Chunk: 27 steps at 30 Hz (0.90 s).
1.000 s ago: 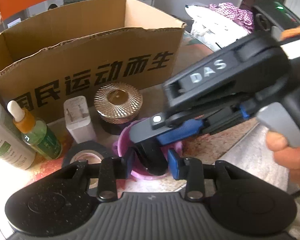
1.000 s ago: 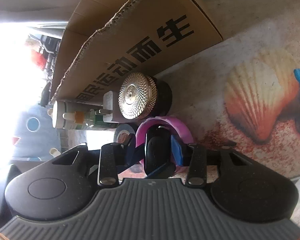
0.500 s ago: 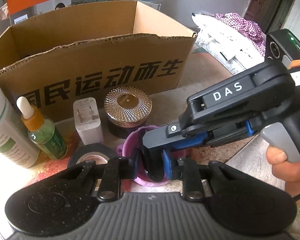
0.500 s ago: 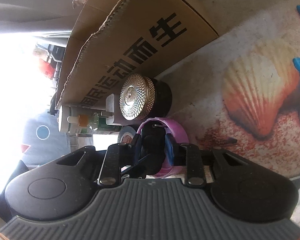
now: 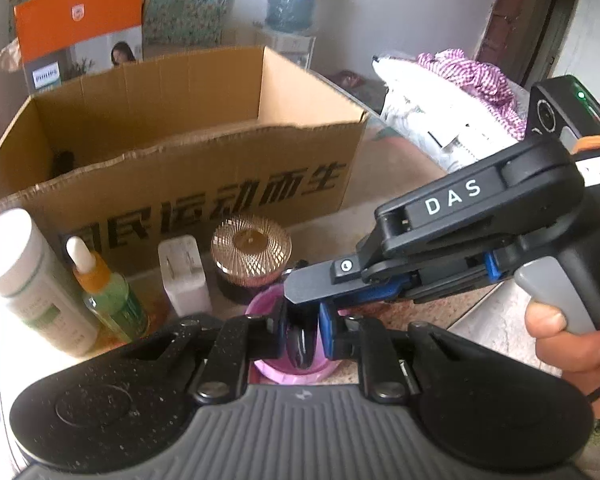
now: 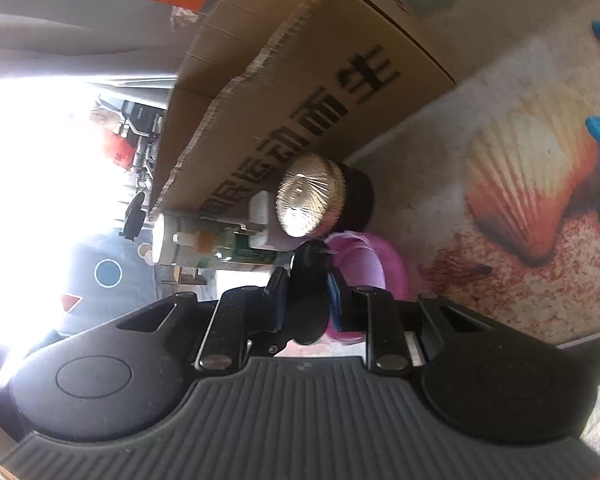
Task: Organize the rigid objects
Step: 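Carry the black car key into the box and open the right gripper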
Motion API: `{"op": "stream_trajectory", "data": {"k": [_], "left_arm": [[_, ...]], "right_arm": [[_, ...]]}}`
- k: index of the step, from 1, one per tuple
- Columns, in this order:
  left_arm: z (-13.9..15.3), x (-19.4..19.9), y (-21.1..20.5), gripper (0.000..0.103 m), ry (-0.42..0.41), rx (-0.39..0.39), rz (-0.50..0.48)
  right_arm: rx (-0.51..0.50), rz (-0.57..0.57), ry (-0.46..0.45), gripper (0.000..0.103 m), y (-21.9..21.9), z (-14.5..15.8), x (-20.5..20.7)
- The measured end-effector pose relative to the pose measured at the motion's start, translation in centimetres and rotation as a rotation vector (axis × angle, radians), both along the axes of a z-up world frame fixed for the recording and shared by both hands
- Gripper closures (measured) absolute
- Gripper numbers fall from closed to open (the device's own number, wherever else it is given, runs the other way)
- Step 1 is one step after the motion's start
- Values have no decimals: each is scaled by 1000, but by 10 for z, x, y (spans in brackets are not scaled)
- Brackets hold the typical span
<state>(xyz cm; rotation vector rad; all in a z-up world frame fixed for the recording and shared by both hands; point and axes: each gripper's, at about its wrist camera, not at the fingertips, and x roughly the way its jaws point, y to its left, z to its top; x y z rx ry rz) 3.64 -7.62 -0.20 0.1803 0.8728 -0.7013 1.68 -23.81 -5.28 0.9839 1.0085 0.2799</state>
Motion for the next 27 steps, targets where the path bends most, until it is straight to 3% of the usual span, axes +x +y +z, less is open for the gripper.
{"op": "stream_trajectory", "data": {"k": [10, 20, 24, 27], "left_arm": [[31, -8, 8, 86, -84, -26, 17], [92, 26, 22, 85, -233, -37, 101], [99, 60, 29, 85, -216, -18, 143], [95, 99, 33, 85, -151, 4, 170]], "right_arm": [[-33, 7, -94, 83, 5, 31, -4], [-87, 84, -284, 83, 25, 106, 35], [-89, 129, -304, 83, 34, 123, 74], [-79, 161, -274, 83, 38, 125, 113]]}}
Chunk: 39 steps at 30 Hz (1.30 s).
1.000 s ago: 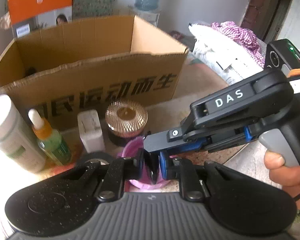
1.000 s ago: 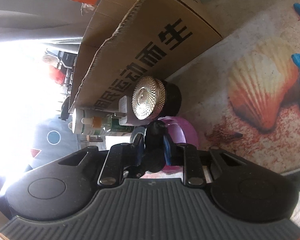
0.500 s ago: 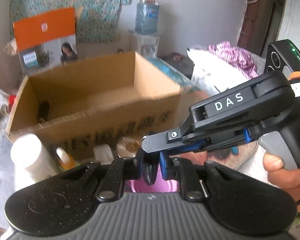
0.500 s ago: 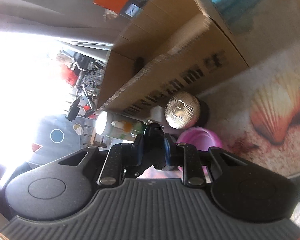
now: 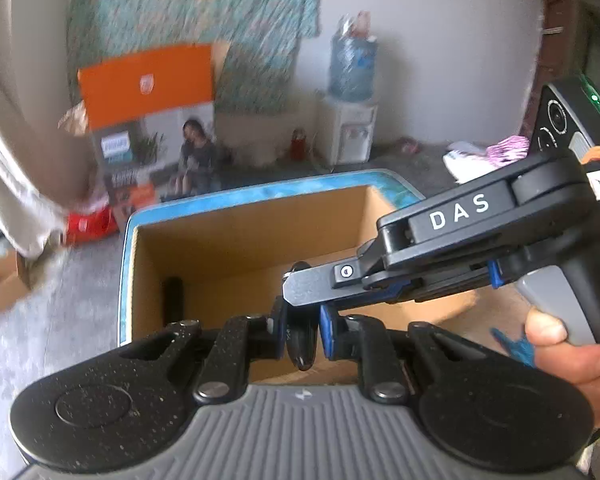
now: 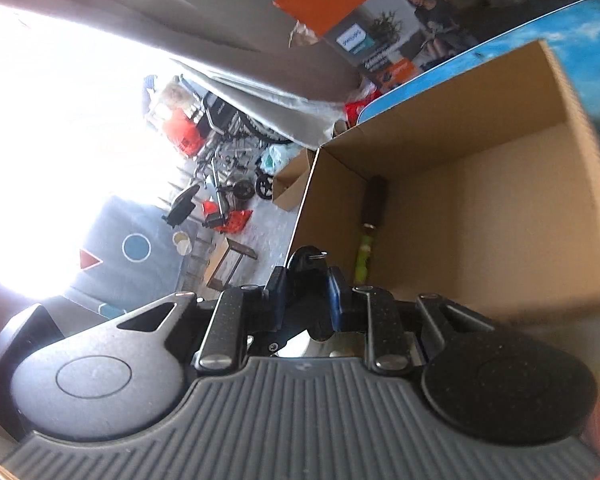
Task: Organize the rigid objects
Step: 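Carry the black car key into the box and open the right gripper, then move the right gripper back out of the box to the pink bowl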
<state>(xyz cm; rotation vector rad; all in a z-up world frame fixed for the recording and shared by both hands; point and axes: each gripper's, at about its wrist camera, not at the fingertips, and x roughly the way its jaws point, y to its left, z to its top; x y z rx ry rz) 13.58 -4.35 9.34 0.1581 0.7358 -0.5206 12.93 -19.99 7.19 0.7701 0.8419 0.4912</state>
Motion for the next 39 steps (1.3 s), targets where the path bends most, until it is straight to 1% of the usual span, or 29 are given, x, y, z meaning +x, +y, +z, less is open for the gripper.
{"op": "stream_trajectory", "data": {"k": [4, 7, 11, 14, 17, 19, 21, 23, 25, 27, 28, 30, 31, 35, 37, 39], "left_arm": [[-14, 54, 3, 85, 103, 24, 24], [-28, 86, 4, 85, 161, 55, 39], [-44, 120, 9, 86, 233, 80, 58], [-56, 143, 12, 86, 267, 95, 83], [-65, 160, 13, 85, 272, 122, 117], [-68, 165, 13, 84, 274, 128, 133], [-69, 165, 14, 79, 276, 116, 137], [-67, 162, 15, 76, 274, 105, 130], [-64, 157, 14, 74, 258, 111, 123], [-59, 153, 12, 68, 240, 111, 116], [-55, 148, 12, 67, 229, 107, 112], [-46, 138, 12, 59, 209, 95, 102], [-40, 131, 12, 58, 196, 87, 97], [-12, 100, 17, 44, 123, 53, 78], [3, 82, 20, 38, 82, 40, 71], [17, 60, 23, 30, 39, 22, 66]], "right_arm": [[23, 30, 102, 83, 3, -14, 58], [35, 48, 186, 83, 5, -30, 99], [33, 60, 265, 83, 9, -51, 148], [16, 62, 294, 83, 16, -64, 171], [8, 66, 302, 81, 22, -76, 193], [19, 67, 310, 81, 30, -85, 206], [24, 66, 316, 81, 32, -91, 215], [26, 63, 310, 81, 31, -94, 220], [29, 65, 300, 81, 29, -91, 216], [27, 62, 287, 81, 27, -85, 211], [25, 61, 279, 81, 26, -83, 210], [20, 56, 255, 80, 23, -74, 203], [16, 52, 243, 80, 23, -70, 198], [0, 43, 171, 79, 10, -42, 167], [0, 37, 124, 77, 1, -25, 145], [4, 27, 70, 76, -11, -6, 118]]}}
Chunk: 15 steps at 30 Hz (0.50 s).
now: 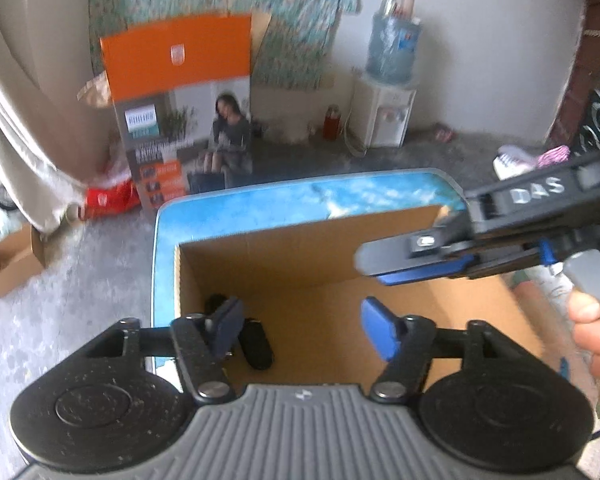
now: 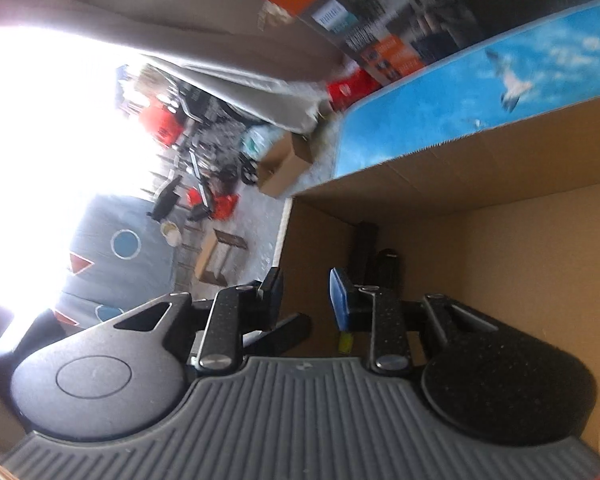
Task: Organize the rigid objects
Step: 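Move the right gripper back out of the box to the pink bowl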
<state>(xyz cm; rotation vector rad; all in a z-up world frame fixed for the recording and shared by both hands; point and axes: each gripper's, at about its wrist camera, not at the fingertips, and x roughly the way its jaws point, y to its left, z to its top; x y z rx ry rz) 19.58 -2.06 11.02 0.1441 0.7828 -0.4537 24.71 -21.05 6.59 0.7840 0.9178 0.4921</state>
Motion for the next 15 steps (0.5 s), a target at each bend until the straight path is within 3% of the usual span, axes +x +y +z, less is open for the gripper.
{"op": "stream_trajectory", "data": {"k": [3, 8, 11, 15], "left_arm": [[17, -34, 4, 17, -56, -36, -22], [24, -85, 8, 9, -114, -76, -44], [15, -111, 7, 6, -123, -92, -53], [-14, -140, 2, 4, -94, -73, -75]], "right_arm": [[7, -22, -85, 73, -20, 22, -45], [3, -64, -186, 69, -46, 37, -122], [-33, -100, -233, 60, -57, 34, -164], [-113, -145, -256, 59, -62, 13, -211]]}}
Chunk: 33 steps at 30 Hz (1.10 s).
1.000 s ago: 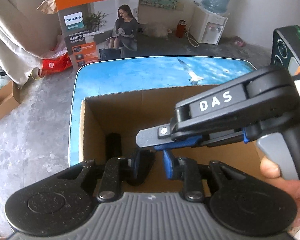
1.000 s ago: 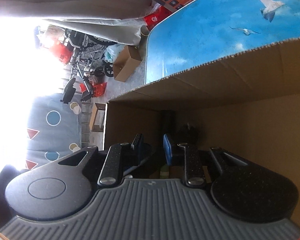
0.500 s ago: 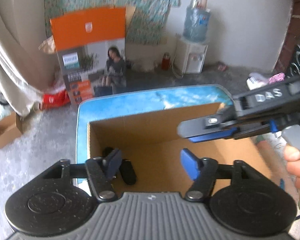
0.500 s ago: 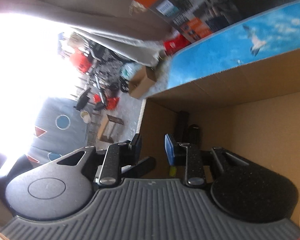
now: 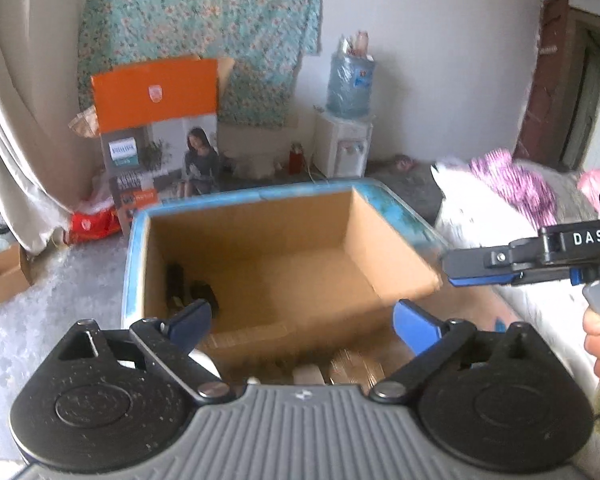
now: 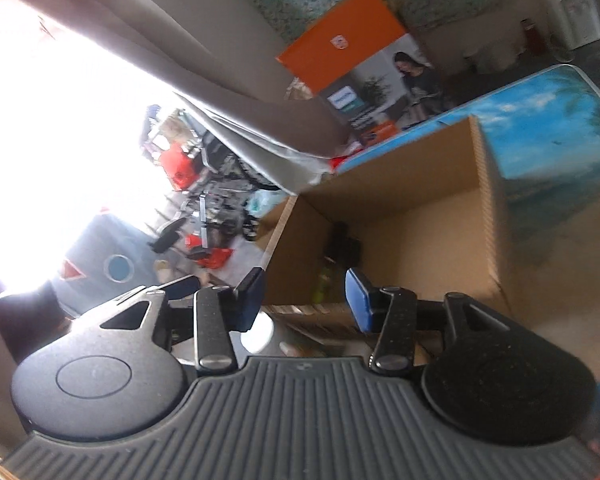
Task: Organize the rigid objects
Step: 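Move the right gripper back out of the box to the pink bowl, then close the right gripper on the rim of the pink bowl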
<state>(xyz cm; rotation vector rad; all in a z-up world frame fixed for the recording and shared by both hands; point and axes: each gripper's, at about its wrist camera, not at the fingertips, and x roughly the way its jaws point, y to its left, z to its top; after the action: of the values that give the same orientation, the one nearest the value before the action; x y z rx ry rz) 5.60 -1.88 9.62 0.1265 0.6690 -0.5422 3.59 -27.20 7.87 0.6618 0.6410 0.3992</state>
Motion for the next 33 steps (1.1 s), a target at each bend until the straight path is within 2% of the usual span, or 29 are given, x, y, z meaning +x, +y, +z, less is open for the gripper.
{"op": "stream_trajectory", "data": {"k": [8, 13, 15, 18, 22, 27, 33], "left_arm": [[-76, -34, -23, 4, 169, 37, -83], [-109, -39, -43, 6, 207, 101, -112], [-119, -42, -49, 10, 239, 112, -129], [-129, -42, -57, 15, 274, 115, -161], [-135, -43, -65, 17, 258, 139, -174], [-139, -43, -70, 17, 246, 150, -183], [-139, -42, -76, 20, 256, 148, -208]], "right_arm": [[-137, -66, 92, 59, 16, -74, -49], [-173, -51, 161, 59, 31, -108, -55], [-194, -47, 175, 59, 36, -117, -52], [-227, -33, 193, 62, 40, -125, -46], [-242, -5, 218, 67, 42, -130, -34], [-259, 24, 255, 85, 46, -142, -27], [-266, 27, 264, 90, 44, -147, -24]]}}
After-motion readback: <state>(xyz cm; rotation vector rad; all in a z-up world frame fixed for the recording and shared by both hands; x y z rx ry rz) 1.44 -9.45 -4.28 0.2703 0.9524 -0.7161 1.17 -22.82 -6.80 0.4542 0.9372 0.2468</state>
